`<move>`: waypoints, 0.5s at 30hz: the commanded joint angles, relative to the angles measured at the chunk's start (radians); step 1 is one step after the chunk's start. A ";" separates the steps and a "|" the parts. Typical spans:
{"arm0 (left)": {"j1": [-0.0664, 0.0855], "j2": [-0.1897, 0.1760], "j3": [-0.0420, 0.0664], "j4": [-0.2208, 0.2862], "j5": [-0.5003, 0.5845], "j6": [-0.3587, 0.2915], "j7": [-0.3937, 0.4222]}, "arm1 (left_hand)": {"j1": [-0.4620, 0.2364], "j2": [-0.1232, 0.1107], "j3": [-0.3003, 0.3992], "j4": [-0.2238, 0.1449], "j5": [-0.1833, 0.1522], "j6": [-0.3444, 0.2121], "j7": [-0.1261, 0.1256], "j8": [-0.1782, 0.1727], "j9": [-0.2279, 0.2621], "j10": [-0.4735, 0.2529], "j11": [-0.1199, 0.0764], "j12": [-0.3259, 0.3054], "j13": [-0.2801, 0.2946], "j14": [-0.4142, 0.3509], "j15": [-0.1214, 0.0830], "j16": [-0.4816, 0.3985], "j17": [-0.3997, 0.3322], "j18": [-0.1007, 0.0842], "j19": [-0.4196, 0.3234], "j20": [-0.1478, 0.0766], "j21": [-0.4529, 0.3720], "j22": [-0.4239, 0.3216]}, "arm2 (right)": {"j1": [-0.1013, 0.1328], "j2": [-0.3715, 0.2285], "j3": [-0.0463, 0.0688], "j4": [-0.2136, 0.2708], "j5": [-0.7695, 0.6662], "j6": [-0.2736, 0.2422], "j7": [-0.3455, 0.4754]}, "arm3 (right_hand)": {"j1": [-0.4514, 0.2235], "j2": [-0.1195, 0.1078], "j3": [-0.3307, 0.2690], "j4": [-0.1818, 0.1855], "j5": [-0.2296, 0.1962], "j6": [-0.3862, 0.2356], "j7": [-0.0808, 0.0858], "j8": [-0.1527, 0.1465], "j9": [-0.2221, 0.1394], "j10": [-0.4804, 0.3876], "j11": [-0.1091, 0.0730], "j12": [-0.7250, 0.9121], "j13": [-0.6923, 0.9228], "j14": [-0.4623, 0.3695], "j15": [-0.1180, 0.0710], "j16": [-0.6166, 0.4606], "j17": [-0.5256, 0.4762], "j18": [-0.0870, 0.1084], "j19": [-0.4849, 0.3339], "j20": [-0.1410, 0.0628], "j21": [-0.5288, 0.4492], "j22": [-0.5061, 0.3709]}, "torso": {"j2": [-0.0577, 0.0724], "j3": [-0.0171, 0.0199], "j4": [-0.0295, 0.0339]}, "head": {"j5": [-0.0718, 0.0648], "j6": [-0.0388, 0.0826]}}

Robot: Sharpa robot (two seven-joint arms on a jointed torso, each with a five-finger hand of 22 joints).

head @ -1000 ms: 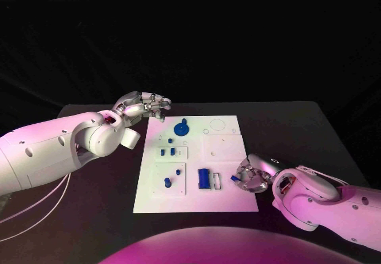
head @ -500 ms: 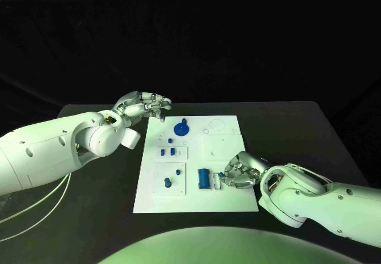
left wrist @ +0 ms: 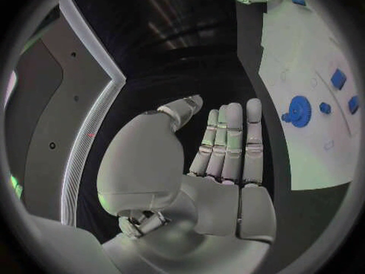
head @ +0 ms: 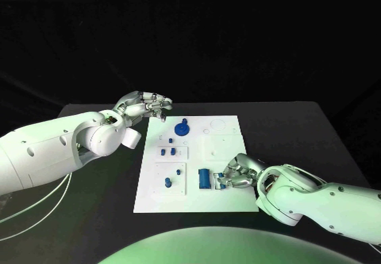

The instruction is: Assemble the parts on the task board

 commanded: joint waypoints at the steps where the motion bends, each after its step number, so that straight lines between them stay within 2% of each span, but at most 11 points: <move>1: 0.000 0.002 0.001 0.002 -0.001 0.015 0.006 | -0.005 0.007 -0.005 0.005 -0.006 -0.009 0.002 0.008 -0.001 -0.004 0.006 -0.004 -0.004 -0.004 0.006 0.001 -0.003 0.011 -0.003 0.006 -0.003 -0.002 | -0.003 0.008 0.000 -0.005 0.001 0.025 0.005 | -0.012 -0.001 -0.005 -0.001 -0.008 -0.001 0.002 -0.005 -0.001 0.007 0.002 0.006 0.086 0.091 -0.007 0.003 0.205 -0.012 0.100 -0.006 0.005 0.260 | 0.000 -0.0006 -0.0007 | -0.002 0.000; 15: 0.000 0.002 0.001 0.001 -0.001 0.016 0.005 | -0.005 0.007 -0.005 0.005 -0.006 -0.009 0.002 0.008 -0.001 -0.004 0.006 -0.004 -0.004 -0.004 0.006 0.001 -0.003 0.011 -0.003 0.006 -0.003 -0.002 | -0.007 0.019 0.000 -0.004 -0.004 0.018 0.011 | -0.020 0.003 -0.005 -0.001 -0.026 0.003 0.000 -0.004 0.000 0.009 0.001 0.011 0.090 0.091 -0.008 0.003 0.205 -0.011 0.099 -0.006 0.004 0.260 | 0.000 -0.0005 -0.0013 | 0.002 0.000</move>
